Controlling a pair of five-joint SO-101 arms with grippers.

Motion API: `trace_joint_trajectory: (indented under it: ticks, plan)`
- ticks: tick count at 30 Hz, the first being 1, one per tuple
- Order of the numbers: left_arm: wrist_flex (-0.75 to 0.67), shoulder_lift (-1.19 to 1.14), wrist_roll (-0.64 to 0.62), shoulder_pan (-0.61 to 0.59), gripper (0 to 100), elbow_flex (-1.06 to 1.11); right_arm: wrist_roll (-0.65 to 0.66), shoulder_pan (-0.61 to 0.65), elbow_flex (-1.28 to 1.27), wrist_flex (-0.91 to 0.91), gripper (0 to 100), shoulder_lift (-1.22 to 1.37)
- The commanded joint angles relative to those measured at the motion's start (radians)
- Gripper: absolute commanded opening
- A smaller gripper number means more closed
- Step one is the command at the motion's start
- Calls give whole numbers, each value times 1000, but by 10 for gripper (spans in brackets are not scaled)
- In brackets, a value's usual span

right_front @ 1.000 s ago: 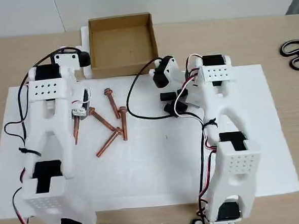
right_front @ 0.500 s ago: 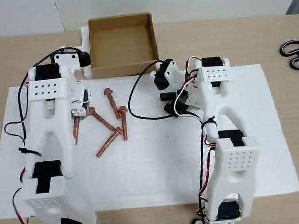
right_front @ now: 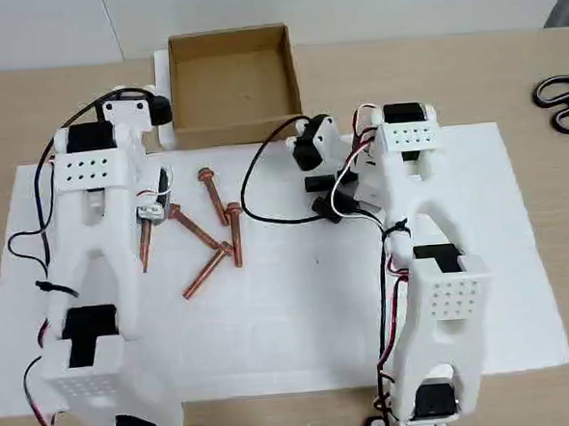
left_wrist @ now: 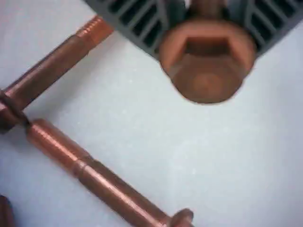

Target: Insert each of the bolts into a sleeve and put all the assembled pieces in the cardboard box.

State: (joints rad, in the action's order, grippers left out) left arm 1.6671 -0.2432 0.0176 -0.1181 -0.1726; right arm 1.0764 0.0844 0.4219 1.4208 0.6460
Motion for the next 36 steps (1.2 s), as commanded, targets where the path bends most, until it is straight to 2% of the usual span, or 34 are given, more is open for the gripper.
trace_joint_trajectory:
  ticks: [1, 10, 14, 19, 28, 32, 36]
  plan:
    - [-15, 60, 5, 6, 6, -4, -9, 8, 28, 2, 115, 24]
    - [-15, 60, 5, 6, 6, -4, -12, 19, 28, -51, 114, 87]
    - [-15, 60, 3, 6, 6, -4, -34, 30, 28, -47, 9, 85]
    - [-14, 60, 2, 6, 6, -4, -34, 28, 35, -33, 3, 84]
    - [14, 69, 0, 12, 6, -16, -95, 28, 91, 71, 5, -51]
    - [83, 71, -2, 58, 6, -81, -98, 28, 91, 147, 6, -131]
    - [84, 92, -3, 72, 6, -148, -144, 27, 91, 209, 7, -217]
